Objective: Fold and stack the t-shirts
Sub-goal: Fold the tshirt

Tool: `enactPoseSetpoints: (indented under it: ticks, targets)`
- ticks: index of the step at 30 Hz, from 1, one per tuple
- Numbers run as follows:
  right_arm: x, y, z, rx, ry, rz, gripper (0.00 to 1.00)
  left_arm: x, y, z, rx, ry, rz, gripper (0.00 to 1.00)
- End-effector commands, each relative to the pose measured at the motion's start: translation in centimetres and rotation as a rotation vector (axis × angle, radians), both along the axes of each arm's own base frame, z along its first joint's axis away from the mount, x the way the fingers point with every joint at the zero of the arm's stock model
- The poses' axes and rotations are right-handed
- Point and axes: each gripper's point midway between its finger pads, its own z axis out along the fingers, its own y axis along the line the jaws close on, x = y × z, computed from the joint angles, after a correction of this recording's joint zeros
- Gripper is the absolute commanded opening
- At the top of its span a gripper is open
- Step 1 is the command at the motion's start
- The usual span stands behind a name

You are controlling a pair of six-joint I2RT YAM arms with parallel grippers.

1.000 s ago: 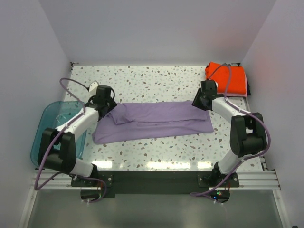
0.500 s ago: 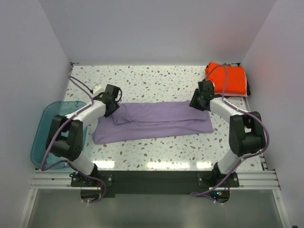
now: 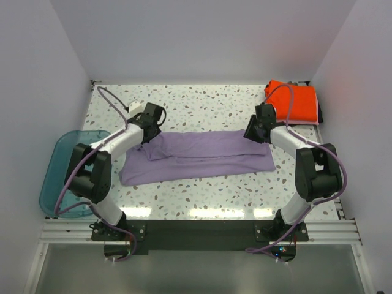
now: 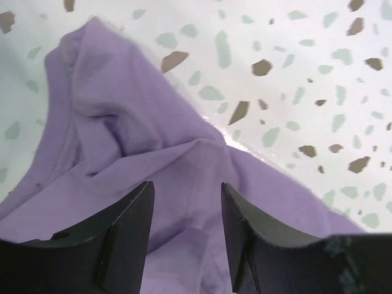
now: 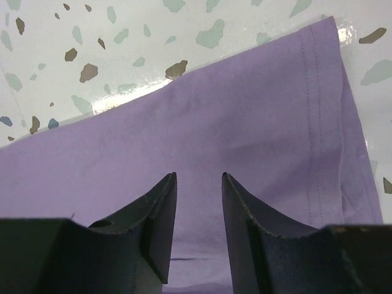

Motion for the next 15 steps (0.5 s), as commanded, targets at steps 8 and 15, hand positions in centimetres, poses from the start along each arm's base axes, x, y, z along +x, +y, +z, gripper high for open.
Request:
enactPoseSetpoints:
  ticks: [8, 15]
  targets:
    - [1.2, 0.8, 2.0, 0.036, -0.077, 0.020, 0.39, 2.6, 0.3, 0.5, 0.137, 0.025, 0.113, 0.56]
    - [1.1, 0.8, 2.2, 0.037, -0.082, 0.022, 0.39, 3.7, -0.2, -0.4, 0.124, 0.023, 0.161, 0.56]
